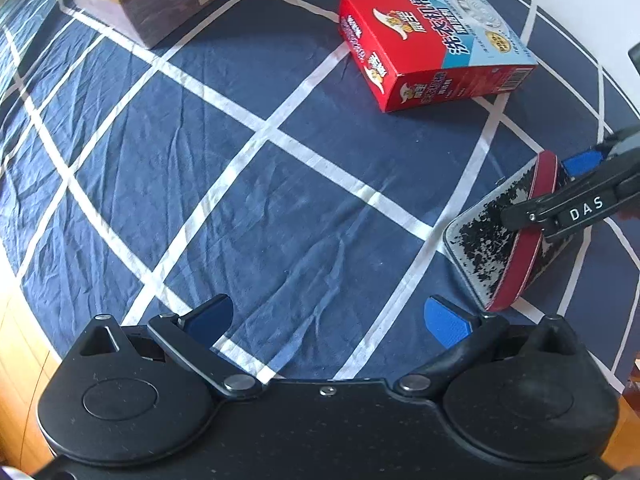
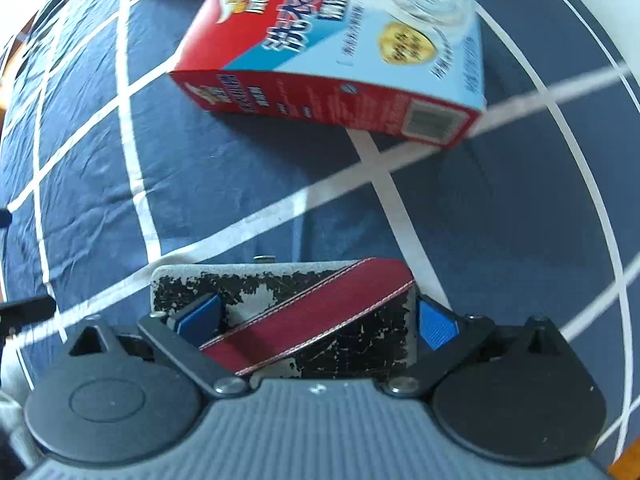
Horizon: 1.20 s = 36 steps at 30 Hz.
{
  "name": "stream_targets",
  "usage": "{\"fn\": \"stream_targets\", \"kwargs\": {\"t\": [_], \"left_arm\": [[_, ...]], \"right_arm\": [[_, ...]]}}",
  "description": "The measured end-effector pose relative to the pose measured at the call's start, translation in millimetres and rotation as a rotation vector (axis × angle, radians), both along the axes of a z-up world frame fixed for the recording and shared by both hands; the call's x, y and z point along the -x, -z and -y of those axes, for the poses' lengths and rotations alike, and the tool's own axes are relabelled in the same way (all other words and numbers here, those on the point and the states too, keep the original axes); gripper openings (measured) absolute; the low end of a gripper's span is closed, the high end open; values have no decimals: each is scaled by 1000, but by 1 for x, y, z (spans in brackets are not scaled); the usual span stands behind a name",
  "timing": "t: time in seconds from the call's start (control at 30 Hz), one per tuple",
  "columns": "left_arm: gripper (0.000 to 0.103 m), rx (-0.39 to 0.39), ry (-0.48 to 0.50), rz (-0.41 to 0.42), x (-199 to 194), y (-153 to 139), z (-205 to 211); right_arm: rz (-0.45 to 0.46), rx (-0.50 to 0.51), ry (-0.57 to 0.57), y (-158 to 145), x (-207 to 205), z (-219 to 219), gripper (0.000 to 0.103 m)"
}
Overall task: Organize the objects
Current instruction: 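Close the right tool on the grey-black case, then lift and carry the grey-black case with the right tool toward the box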
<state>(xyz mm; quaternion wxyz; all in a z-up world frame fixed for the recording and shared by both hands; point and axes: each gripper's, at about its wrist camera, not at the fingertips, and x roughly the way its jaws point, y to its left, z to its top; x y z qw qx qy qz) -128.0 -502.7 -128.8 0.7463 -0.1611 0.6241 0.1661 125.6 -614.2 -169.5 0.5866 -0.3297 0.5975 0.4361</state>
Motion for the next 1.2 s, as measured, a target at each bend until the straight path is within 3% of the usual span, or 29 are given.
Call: {"fn": "stream_targets", "kwargs": {"t": [0.8, 1.2], "left_arm": [[103, 140, 262, -30, -37, 24, 18], [97, 171, 419, -56, -49, 35, 50]], "right_arm": [[-18, 40, 801, 4, 42, 76, 101], [-28, -16, 966, 3, 65, 106, 95]]}}
